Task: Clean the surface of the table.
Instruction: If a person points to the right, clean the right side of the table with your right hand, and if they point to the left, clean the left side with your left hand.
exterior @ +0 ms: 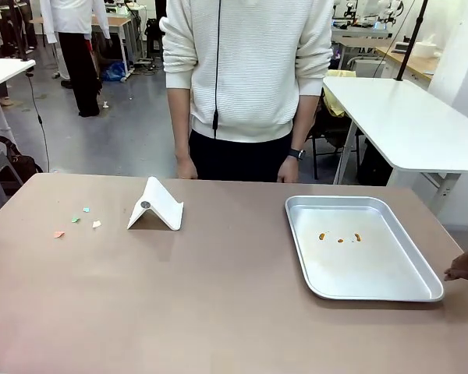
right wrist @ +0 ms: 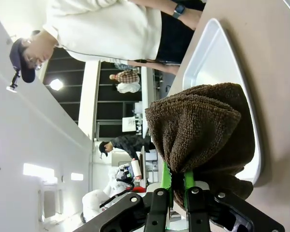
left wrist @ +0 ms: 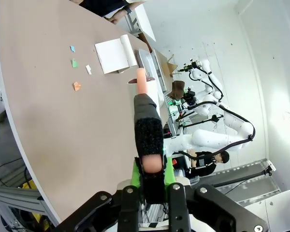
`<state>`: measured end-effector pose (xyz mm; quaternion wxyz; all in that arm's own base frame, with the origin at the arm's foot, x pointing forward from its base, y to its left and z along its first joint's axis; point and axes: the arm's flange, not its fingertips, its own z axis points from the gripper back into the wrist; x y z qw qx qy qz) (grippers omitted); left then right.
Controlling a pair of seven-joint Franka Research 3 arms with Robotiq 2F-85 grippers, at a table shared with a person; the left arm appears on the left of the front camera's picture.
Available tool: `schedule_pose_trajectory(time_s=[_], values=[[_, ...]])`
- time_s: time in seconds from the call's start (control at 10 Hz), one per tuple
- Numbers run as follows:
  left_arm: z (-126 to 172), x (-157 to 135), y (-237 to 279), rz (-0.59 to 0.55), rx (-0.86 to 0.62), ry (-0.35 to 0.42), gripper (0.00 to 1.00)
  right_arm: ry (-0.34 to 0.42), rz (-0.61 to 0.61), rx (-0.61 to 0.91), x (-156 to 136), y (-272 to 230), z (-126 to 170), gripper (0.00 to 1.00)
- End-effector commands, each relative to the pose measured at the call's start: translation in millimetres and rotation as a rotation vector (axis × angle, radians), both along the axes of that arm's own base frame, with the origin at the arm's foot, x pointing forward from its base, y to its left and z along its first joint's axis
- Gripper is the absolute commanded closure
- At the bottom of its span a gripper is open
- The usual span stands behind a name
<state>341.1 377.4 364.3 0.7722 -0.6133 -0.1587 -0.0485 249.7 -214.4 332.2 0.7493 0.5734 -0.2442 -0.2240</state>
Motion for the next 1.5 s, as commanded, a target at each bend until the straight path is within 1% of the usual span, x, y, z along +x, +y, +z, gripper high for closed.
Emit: schedule_pose_trajectory(time_s=[0.0,1.4], values=[[2.2,-1.4,-1.1,-0.005,0.002,-0.013,1.00,-0.010,0.007,-0.001,-3.0,-0.1,6.7,1.00],[2.2,-1.4,-1.1,-0.005,0.002,-0.013,1.00,-0.010,0.007,-0.001,-3.0,-0.1,6.7,1.00]])
